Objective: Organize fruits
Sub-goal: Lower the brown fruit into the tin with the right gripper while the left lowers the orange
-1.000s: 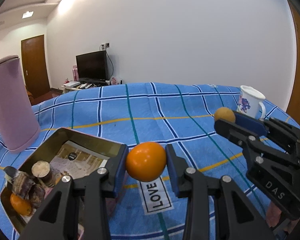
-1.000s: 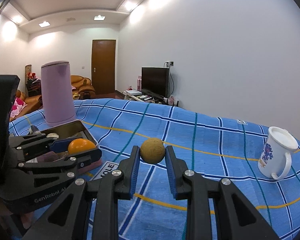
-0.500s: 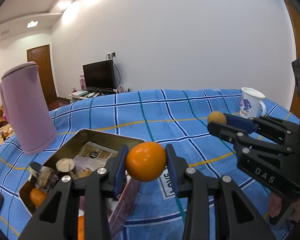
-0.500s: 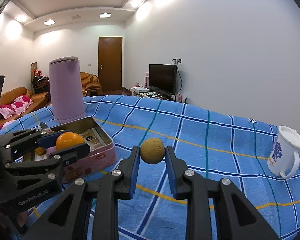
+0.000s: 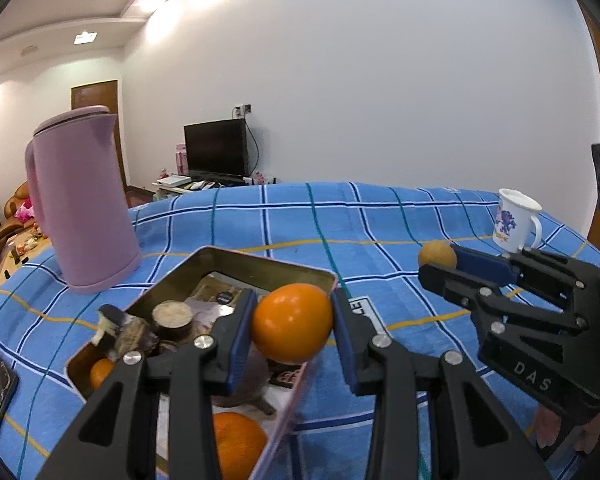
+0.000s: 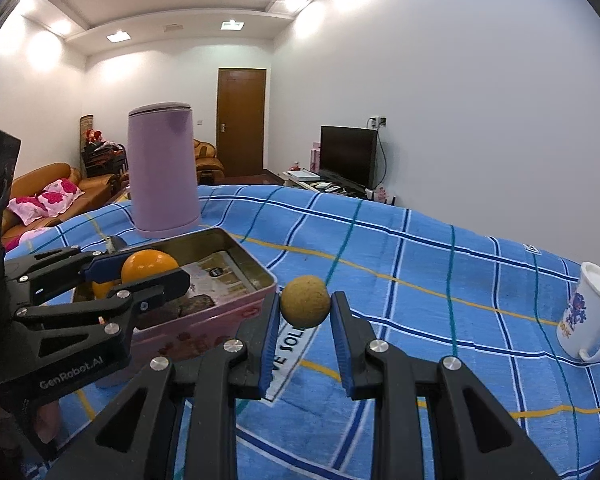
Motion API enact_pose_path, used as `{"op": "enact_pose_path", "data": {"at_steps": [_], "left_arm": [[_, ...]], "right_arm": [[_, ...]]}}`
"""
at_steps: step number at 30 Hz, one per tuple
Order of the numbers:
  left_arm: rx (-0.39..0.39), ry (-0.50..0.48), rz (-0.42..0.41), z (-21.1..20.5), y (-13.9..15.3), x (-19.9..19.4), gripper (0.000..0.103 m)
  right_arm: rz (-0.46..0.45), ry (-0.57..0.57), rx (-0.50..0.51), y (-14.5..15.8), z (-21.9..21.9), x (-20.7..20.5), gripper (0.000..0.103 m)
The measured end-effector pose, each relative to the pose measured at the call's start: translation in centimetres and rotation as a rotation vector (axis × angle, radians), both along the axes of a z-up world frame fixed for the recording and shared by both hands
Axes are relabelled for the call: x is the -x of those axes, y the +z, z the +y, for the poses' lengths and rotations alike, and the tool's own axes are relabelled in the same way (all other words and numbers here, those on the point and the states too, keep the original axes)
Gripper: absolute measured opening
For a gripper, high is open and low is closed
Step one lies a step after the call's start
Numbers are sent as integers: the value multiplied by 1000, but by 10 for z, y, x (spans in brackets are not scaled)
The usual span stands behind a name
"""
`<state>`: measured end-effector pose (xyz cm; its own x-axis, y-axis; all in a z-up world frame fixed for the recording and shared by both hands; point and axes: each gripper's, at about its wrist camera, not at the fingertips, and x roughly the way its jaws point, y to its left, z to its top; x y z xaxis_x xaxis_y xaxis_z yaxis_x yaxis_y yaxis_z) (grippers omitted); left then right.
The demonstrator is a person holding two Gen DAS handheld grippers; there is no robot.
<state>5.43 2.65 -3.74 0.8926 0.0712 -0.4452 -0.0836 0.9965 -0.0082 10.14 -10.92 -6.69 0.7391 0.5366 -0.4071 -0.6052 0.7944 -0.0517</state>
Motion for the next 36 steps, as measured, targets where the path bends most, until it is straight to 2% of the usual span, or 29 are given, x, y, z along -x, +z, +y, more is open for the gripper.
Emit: {"op": "enact_pose_path", "data": {"at_steps": [22,28,36], "left_arm": [[5,92,-1,39,-1,13,39],[24,160,32,61,-4,13,39],[47,192,67,76,-9,13,39]], "right_arm": [[6,100,32,-3,44,12,27],[24,150,38,-4,63,12,27],[37,217,85,-7,93,16,27]]}}
